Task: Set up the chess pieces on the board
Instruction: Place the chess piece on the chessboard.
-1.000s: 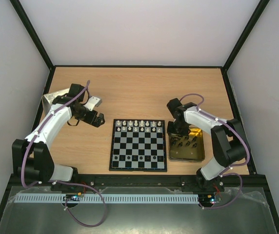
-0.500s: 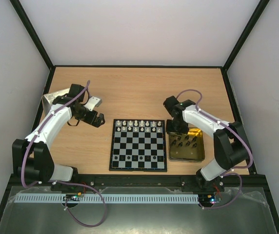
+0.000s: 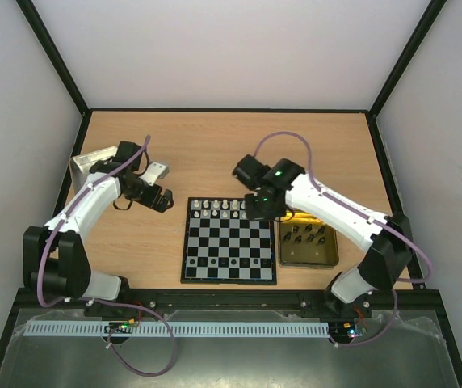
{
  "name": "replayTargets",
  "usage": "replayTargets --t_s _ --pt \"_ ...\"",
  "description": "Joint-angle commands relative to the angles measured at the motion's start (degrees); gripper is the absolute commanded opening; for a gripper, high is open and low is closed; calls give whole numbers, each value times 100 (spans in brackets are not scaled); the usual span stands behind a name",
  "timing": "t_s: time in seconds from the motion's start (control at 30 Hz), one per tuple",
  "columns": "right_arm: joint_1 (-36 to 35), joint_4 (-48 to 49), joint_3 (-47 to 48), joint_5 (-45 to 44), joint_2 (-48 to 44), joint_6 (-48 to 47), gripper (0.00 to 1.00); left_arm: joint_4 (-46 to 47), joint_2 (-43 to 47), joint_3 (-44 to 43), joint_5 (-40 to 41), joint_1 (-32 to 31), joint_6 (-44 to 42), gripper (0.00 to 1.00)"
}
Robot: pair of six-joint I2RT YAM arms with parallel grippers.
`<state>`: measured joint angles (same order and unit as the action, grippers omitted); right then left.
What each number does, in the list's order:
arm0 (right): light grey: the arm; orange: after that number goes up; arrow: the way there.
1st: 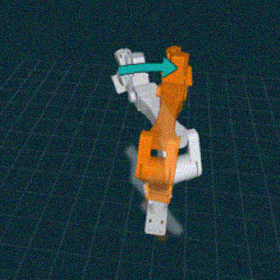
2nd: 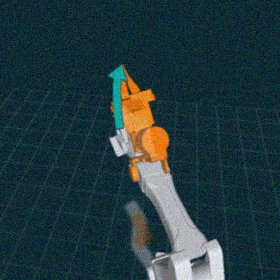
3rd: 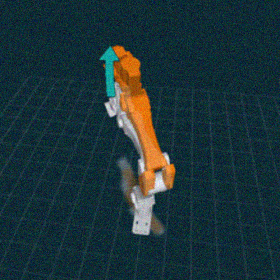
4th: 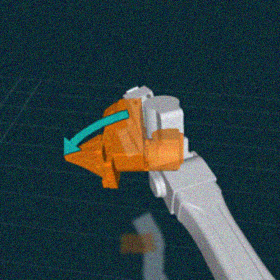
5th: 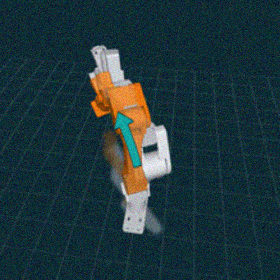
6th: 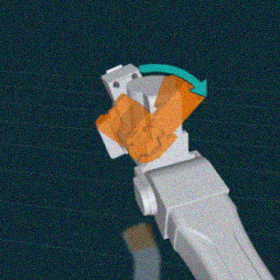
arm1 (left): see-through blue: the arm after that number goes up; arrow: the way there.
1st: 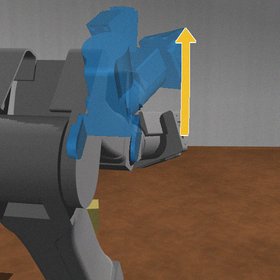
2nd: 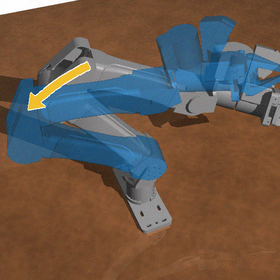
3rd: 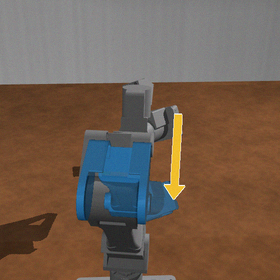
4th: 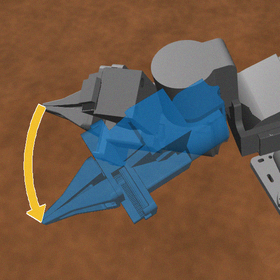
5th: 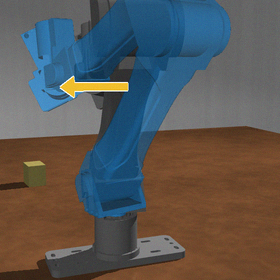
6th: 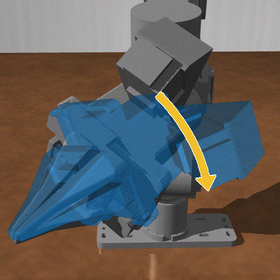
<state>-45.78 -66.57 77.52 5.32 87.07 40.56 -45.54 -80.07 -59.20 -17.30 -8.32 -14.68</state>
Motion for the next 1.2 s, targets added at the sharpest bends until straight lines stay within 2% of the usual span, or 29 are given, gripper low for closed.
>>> replayTargets --t_s 0.0,0.2,0.4,0.6,1.17 --pt "-953 -455 739 19 548 470 7 110 -192 9 147 186 159 99" --pt "-1965 -634 2063 101 1680 402 7 79 -594 -197 -131 860 334 99" --pt "-2404 -713 3084 383 2669 40 7 159 -788 -283 -97 1725 453 99" --pt "-2573 -711 3279 584 3078 -165 8 322 -502 -176 -33 2113 548 99" --pt "-2958 -686 3273 292 3514 -136 9 401 -36 35 -128 2131 598 99"
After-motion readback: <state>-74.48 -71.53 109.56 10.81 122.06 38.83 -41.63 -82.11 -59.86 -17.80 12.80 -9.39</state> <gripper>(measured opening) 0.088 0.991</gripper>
